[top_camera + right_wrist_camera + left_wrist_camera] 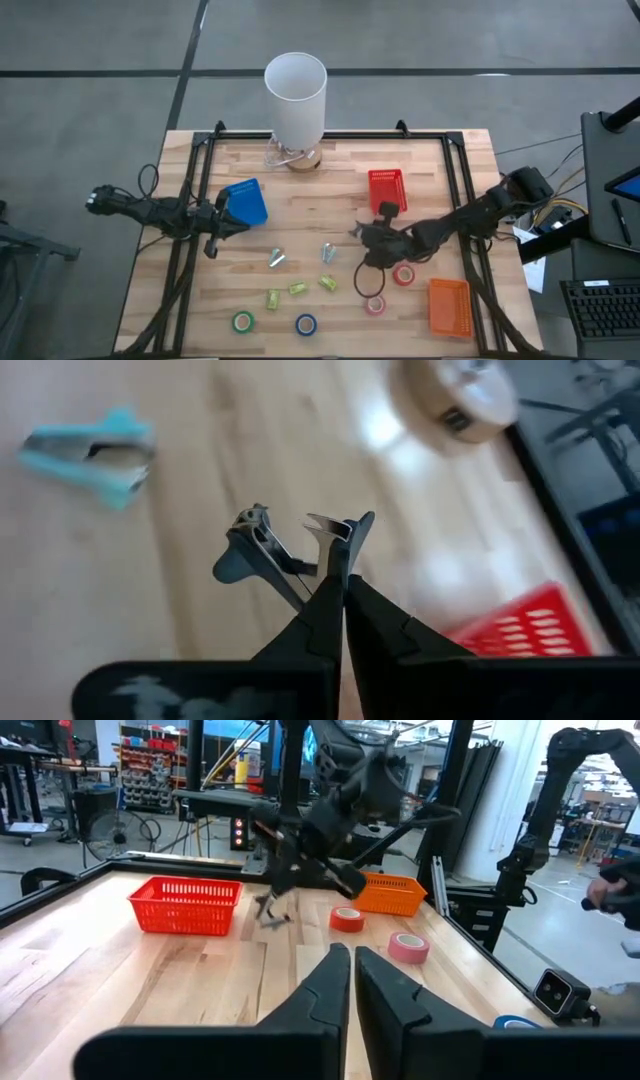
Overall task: Pick and place Stapler, Stapler remover, tape
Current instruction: Put the black staple remover into the red basket
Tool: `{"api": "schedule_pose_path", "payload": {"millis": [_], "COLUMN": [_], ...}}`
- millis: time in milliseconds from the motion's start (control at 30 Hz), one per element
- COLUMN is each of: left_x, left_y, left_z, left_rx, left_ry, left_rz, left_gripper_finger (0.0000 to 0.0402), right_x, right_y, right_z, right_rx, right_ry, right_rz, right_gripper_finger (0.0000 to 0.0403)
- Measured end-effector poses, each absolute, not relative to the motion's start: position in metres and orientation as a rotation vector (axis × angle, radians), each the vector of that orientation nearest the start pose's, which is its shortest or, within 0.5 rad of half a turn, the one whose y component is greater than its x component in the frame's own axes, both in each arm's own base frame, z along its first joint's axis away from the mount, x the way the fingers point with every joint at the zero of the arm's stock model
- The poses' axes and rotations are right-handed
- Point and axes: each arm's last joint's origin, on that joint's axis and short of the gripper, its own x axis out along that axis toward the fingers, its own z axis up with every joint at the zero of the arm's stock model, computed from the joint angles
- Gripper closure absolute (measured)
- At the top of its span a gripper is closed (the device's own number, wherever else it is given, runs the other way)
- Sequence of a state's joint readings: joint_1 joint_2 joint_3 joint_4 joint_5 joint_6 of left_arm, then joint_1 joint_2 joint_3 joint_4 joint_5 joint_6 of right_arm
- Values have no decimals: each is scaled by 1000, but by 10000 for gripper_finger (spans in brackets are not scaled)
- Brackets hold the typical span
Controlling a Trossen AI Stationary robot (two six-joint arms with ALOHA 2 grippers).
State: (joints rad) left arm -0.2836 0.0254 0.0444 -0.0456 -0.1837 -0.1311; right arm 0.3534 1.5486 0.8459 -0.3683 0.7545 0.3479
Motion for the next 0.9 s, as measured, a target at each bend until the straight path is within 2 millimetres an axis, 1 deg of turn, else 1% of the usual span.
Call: {"api": "schedule_pose_path", "payload": {"millis": [133,267,400,467,633,900], "left_x": [94,94,94,94,94,94], "left_y": [-22,-22,-22,-22,-22,-22], "left_z": [172,172,172,172,172,172], "left_rx": [-125,-125,-125,-125,-125,-125], "left_ry": [33,32,32,33,33,33], "left_rz": [-98,-98,-98,-97,-98,-98], "left_gripper_finger": [377,377,378,377,378,376], "right_x": [264,253,243,241,242,247], "right_y": [69,53,38,30,8,-28], "right_z": [192,204,211,213,209,189], "right_rx": [-230,-153,-96,-83,-64,-55], "right_ry": [801,803,824,833,872,985], "right_rz": [-587,-672,-753,-787,-875,-1017], "right_gripper_finger": [394,394,394,394,394,394]}}
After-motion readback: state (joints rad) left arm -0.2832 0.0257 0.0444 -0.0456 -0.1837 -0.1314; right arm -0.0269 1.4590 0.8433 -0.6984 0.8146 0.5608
